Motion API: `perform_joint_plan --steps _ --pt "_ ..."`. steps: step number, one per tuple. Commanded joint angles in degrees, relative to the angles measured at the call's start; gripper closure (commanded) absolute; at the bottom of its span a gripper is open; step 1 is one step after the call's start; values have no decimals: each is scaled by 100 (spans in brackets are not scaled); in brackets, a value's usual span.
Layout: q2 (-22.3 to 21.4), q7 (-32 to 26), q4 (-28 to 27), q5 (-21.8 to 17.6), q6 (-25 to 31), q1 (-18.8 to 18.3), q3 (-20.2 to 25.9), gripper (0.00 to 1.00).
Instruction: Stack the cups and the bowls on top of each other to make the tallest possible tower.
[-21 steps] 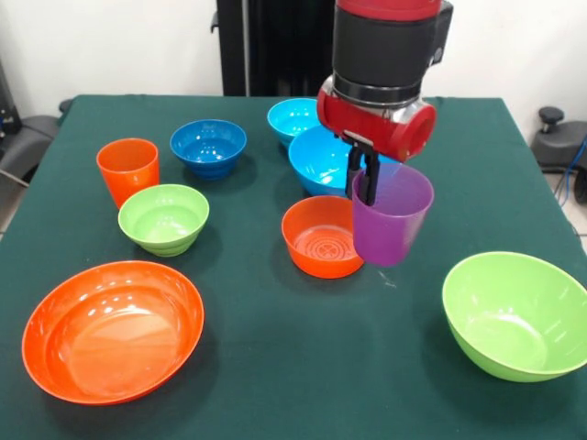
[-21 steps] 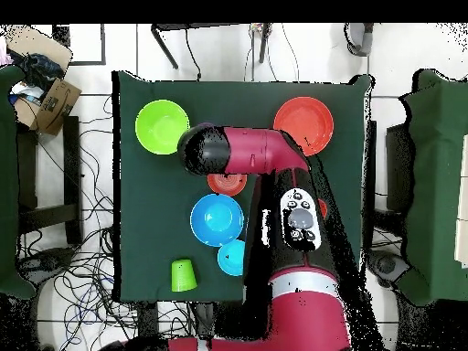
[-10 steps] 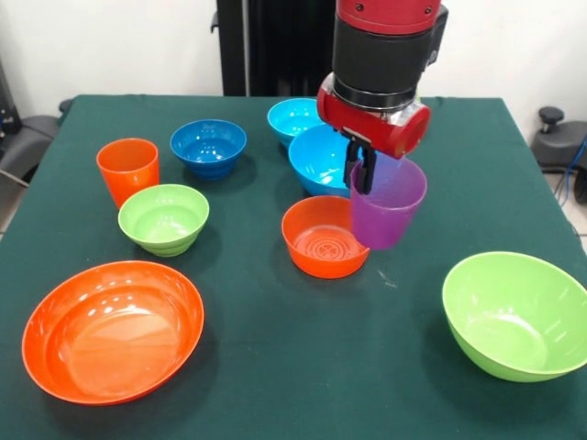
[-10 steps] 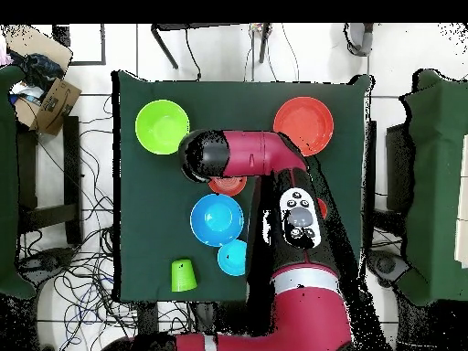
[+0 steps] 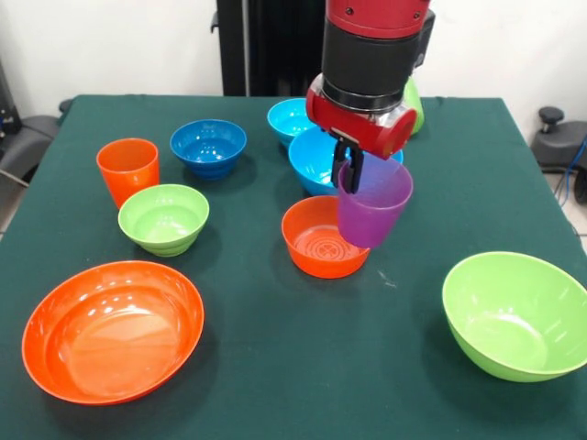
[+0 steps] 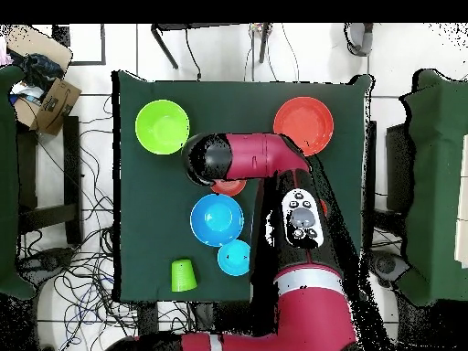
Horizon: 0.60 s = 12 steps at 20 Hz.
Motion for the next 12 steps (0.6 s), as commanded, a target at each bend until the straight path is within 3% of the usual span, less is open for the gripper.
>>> perform_joint_plan --steps 1,12 --pt "6 -1310 543 -516 98 -188 481 100" --pt "-202 -1228 1516 -735 -418 -438 540 100"
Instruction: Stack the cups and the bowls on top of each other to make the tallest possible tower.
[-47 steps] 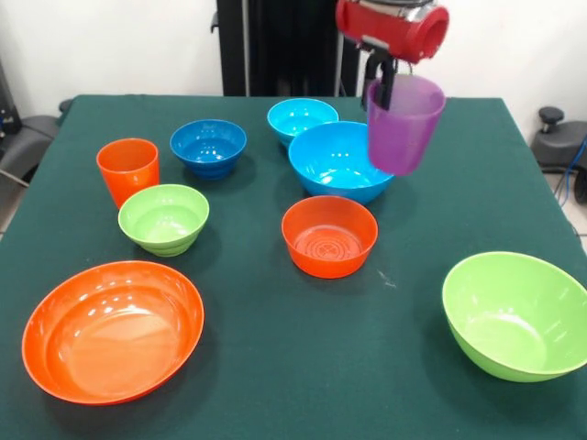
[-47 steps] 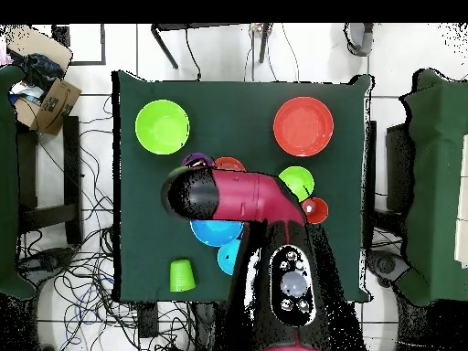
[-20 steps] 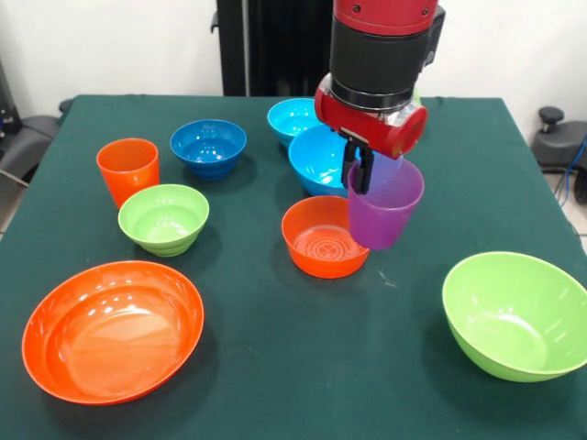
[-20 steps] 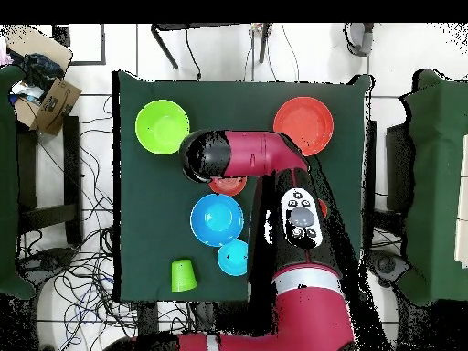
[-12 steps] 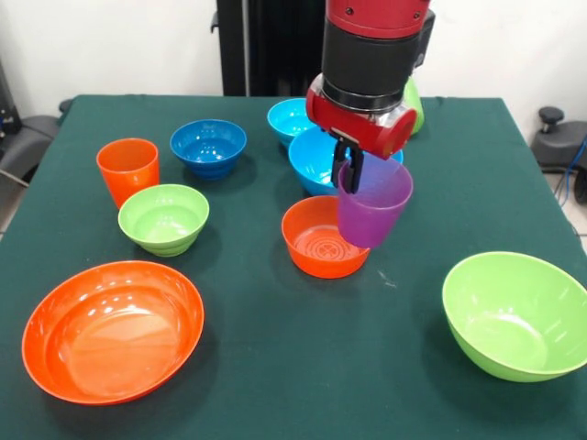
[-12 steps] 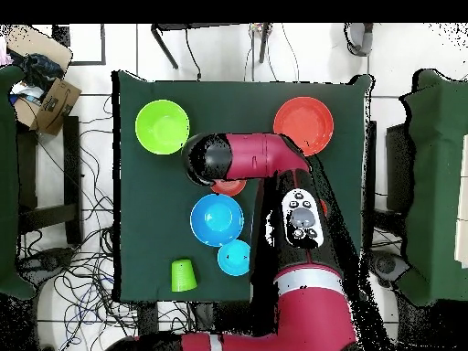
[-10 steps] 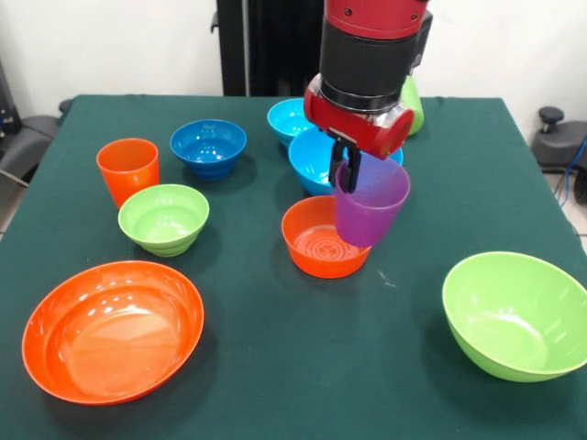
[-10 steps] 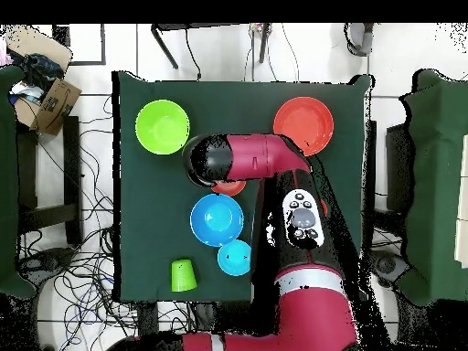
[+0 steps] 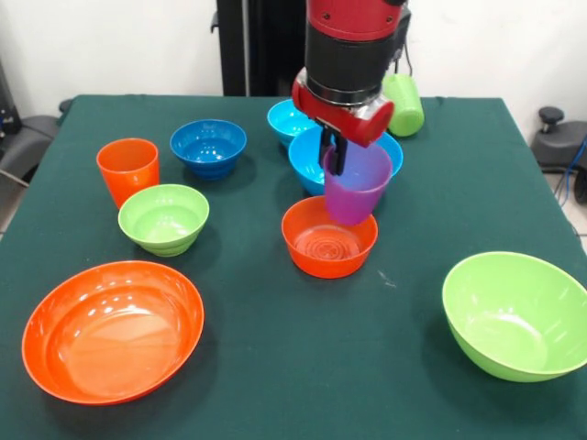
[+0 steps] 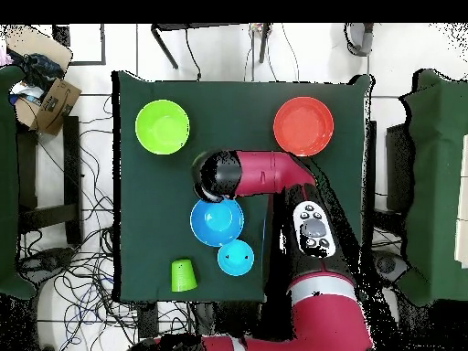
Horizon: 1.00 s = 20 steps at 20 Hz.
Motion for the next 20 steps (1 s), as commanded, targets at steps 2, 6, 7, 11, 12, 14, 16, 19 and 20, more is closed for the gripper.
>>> perform_joint_plan --steps 2,6,7,11,12,14,16,19,20 --pt "-77 -1176 952 -799 -581 -182 425 100" --pt "45 -983 1025 -1092 -989 -218 354 100" --pt "89 -942 980 -1156 -1060 -219 332 100" --pt "216 -827 846 -1305 -1373 -258 344 100" --pt "227 -821 835 -1308 -1415 -277 379 100" --pt "235 -838 761 -1263 -1334 -302 450 100" --pt "219 -844 719 -1195 -1239 -318 512 100" --pt "199 -792 651 -1106 -1139 -303 567 100" --pt "200 -777 609 -1076 -1095 -289 576 100"
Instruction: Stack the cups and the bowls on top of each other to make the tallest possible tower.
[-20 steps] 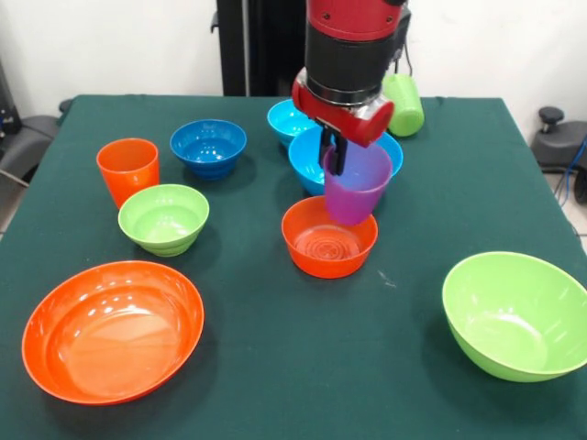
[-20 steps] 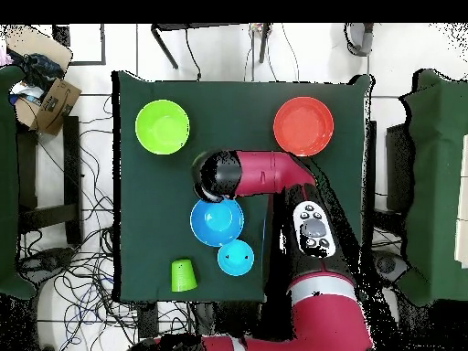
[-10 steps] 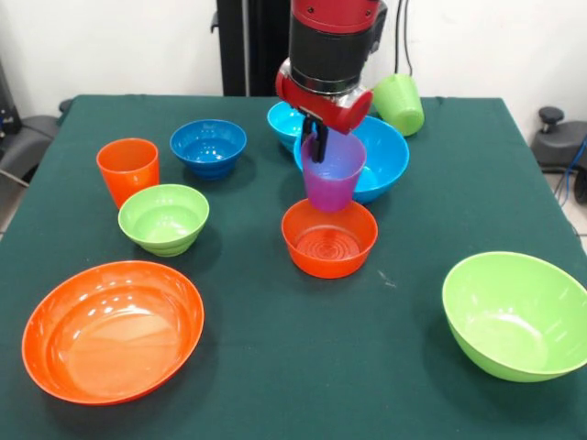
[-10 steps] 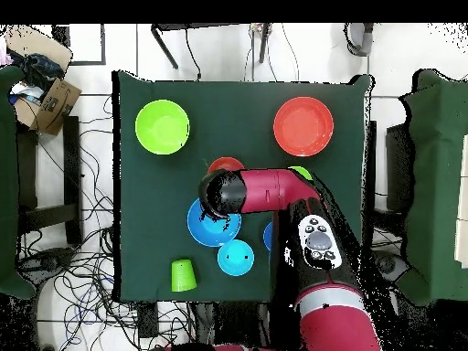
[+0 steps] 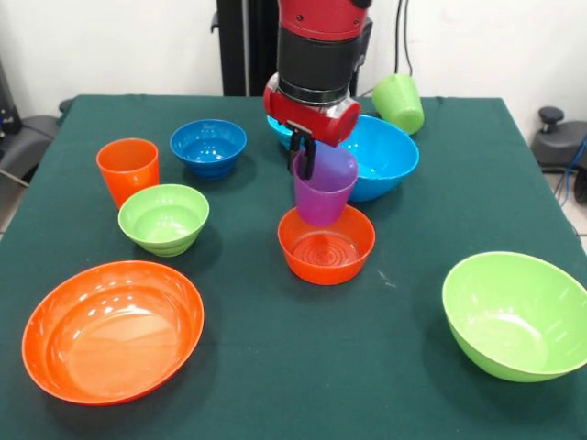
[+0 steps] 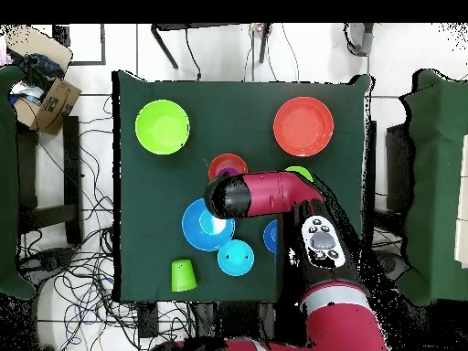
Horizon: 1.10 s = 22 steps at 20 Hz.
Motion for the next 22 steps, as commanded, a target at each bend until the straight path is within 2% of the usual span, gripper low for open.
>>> perform_joint_plan --steps 1,6,13,22 --pt "255 -763 71 -249 40 -20 565 100" --pt "207 -769 -7 -131 252 7 629 100" --pt "130 -565 156 -115 121 105 609 100" --pt "203 -567 -116 -94 279 134 611 100"
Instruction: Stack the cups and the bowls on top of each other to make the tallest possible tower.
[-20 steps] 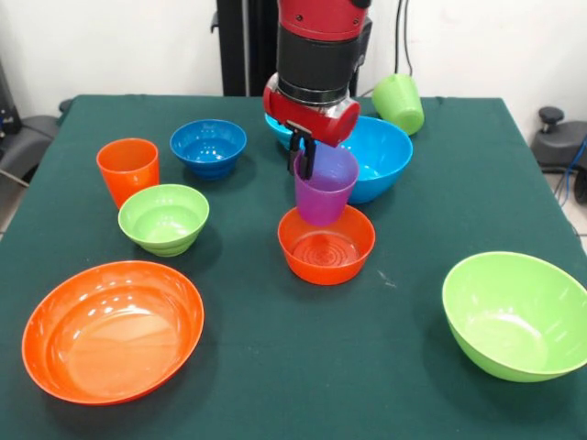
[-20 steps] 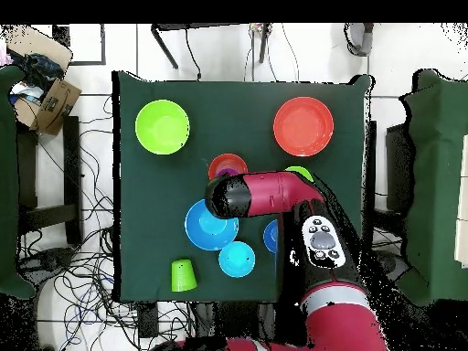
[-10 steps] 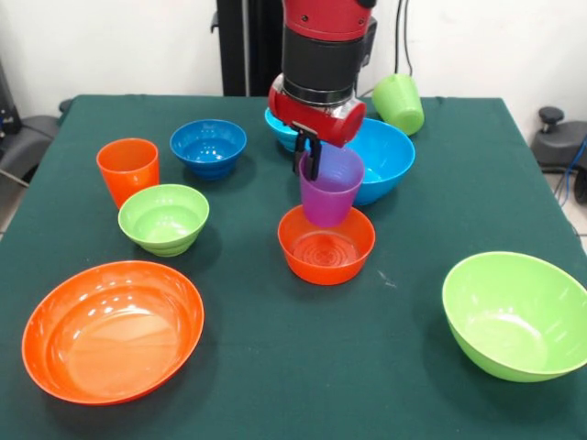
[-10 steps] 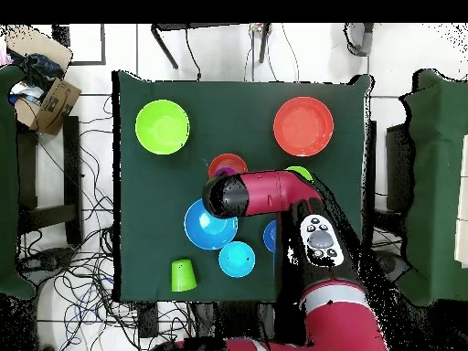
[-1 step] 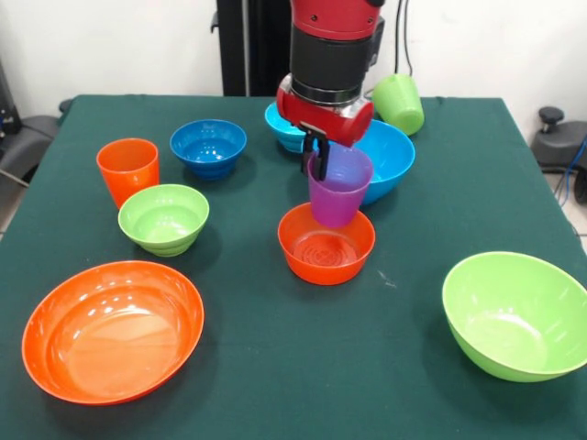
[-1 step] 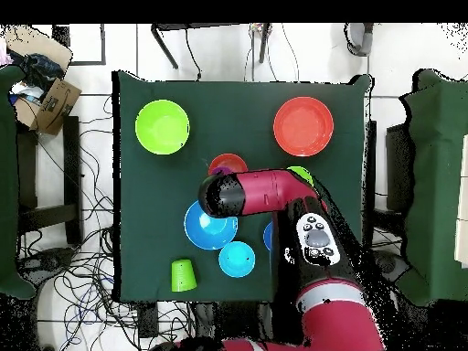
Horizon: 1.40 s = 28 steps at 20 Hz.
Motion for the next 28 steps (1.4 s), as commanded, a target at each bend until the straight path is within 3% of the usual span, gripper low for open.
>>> perform_joint_plan --steps 1,10,28 --pt "246 -575 -183 -106 285 106 454 100" --pt "476 -697 -664 -155 462 101 475 100" --pt "686 -804 -1000 -270 442 64 393 100"
